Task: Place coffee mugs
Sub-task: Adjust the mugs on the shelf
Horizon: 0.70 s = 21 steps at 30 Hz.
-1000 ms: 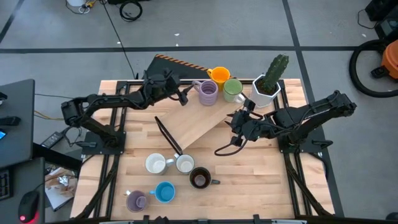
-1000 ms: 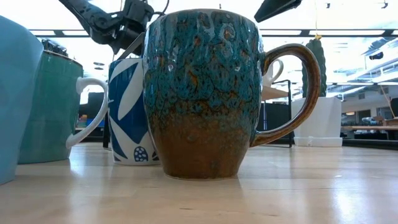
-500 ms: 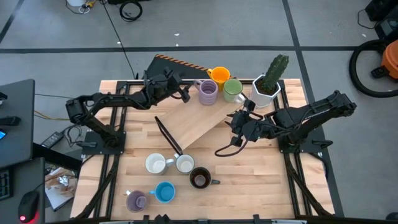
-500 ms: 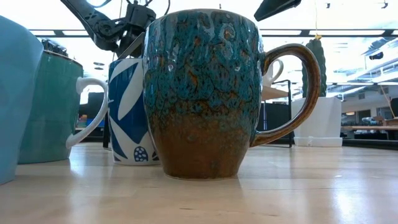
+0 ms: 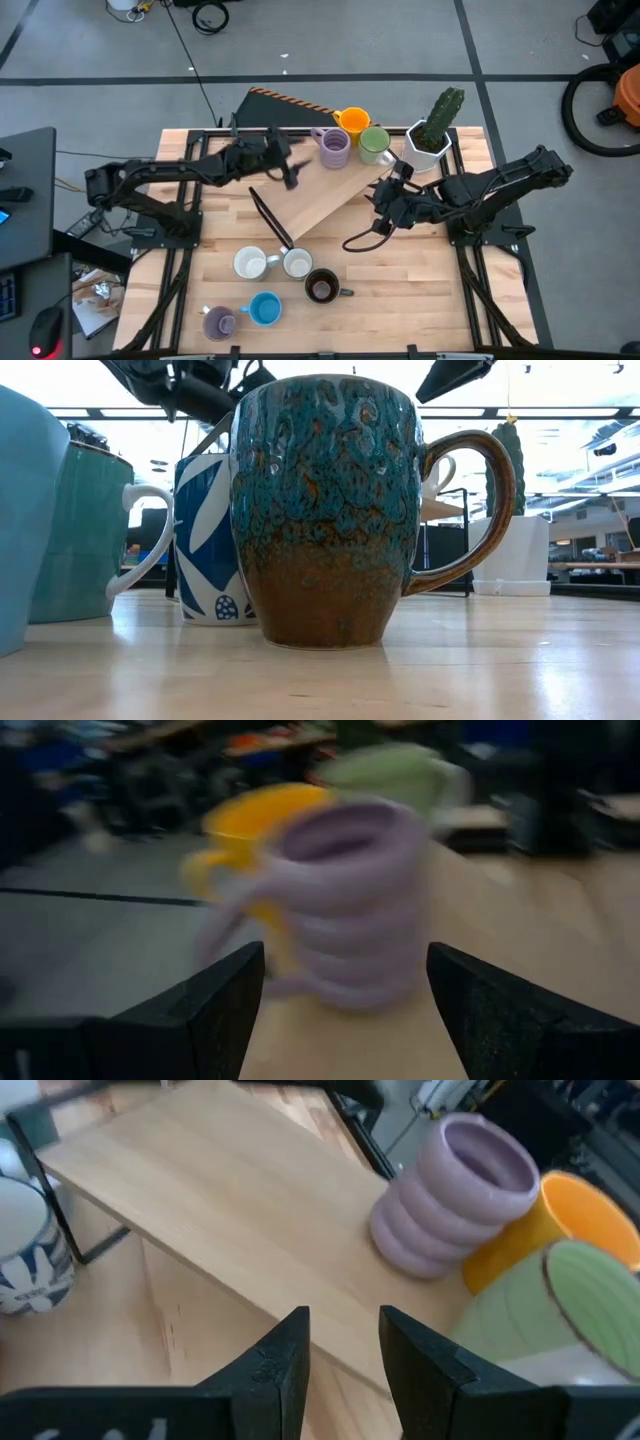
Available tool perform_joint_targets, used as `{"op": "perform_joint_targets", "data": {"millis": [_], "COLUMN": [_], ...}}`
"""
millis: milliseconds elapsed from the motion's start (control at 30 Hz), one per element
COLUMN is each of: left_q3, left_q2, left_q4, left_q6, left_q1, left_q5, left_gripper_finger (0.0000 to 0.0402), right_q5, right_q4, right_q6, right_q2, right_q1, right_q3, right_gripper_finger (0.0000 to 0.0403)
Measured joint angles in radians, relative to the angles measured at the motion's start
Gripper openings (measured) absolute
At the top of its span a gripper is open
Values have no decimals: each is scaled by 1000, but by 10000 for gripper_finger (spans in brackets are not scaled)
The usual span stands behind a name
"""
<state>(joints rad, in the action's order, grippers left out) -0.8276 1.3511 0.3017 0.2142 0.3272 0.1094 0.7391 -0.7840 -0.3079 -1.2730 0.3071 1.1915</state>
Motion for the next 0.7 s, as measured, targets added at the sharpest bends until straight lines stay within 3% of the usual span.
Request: {"op": "perform_joint_targets", "data": {"millis": [267, 467, 700], "left_q3": [1, 1, 1], "left_q2": [-14, -21, -20], "left_q4": [-141, -125, -109], "left_q6": [16, 67, -21], "left_q1": [-160, -158, -59], "left_q5": [39, 92, -140], "left_gripper_finger": [286, 286, 285], "right_q5": [-18, -3, -25], "right_q4": [-66, -161, -161], "right_q6": [-122, -168, -143], "right_q2": [-5, 17, 66], "right_q1": [15, 27, 13], "right_q3": [0, 0, 1], "right_gripper_finger": [128, 128, 128]}}
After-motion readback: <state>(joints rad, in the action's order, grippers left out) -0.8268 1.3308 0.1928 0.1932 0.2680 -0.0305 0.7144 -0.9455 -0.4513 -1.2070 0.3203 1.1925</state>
